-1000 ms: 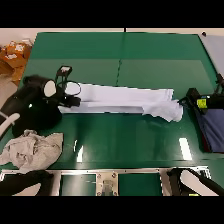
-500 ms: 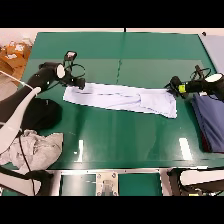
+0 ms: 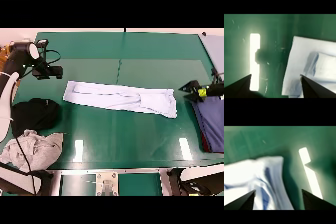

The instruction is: Fold the shirts.

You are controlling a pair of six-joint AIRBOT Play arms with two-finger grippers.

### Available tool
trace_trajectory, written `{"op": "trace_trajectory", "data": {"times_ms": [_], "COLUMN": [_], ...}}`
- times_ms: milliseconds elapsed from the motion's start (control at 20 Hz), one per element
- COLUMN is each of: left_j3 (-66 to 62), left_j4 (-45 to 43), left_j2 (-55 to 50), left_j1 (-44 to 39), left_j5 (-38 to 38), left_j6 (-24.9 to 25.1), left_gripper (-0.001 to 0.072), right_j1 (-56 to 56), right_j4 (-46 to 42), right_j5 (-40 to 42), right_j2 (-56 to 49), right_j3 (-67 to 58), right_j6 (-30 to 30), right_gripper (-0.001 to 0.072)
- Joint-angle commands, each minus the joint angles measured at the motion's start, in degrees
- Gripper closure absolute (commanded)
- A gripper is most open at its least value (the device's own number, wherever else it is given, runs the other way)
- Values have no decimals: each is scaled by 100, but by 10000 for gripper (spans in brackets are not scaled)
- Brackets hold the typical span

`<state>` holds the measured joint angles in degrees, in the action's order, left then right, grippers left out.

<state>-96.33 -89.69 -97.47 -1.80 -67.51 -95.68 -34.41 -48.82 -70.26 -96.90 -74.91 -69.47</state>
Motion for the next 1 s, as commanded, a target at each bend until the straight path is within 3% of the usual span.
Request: {"op": "trace_trajectory", "data": {"times_ms": [0, 150, 300, 350, 400, 450, 500, 700, 950], "left_j3": [-98, -98, -98, -98, -98, -98, -98, -96, 26], "left_j4": [669, 1078, 1377, 1556, 1740, 1888, 2081, 2546, 3056], "left_j2": [-9, -9, -11, -9, -9, -9, -11, -15, -341], "left_j1": [92, 92, 92, 92, 92, 90, 90, -144, -1939], "left_j5": [-297, -214, -210, -210, -210, -223, -212, -96, 1414], "left_j6": [20, 22, 236, 361, 483, 704, 820, 841, 920], "left_gripper": [-5, -5, -4, 3, 306, 676, 680, 681, 681], "right_j1": [-247, -105, 197, 313, 417, 492, 546, 671, 1104], "right_j4": [339, 1246, 1521, 1519, 1517, 1517, 1519, 1434, 1285], "right_j5": [-597, -1062, -1038, -1027, -1038, -1086, -1187, -1526, -2087], "right_j2": [-369, -892, -1093, -1093, -1093, -1088, -1069, -391, 949], "right_j3": [498, 612, 575, 498, 352, 157, -48, -737, -1445], "right_j6": [988, 1508, 1537, 1537, 1600, 1620, 1600, 1259, 352], "right_gripper": [20, 20, 27, 131, 527, 663, 693, 694, 694]}}
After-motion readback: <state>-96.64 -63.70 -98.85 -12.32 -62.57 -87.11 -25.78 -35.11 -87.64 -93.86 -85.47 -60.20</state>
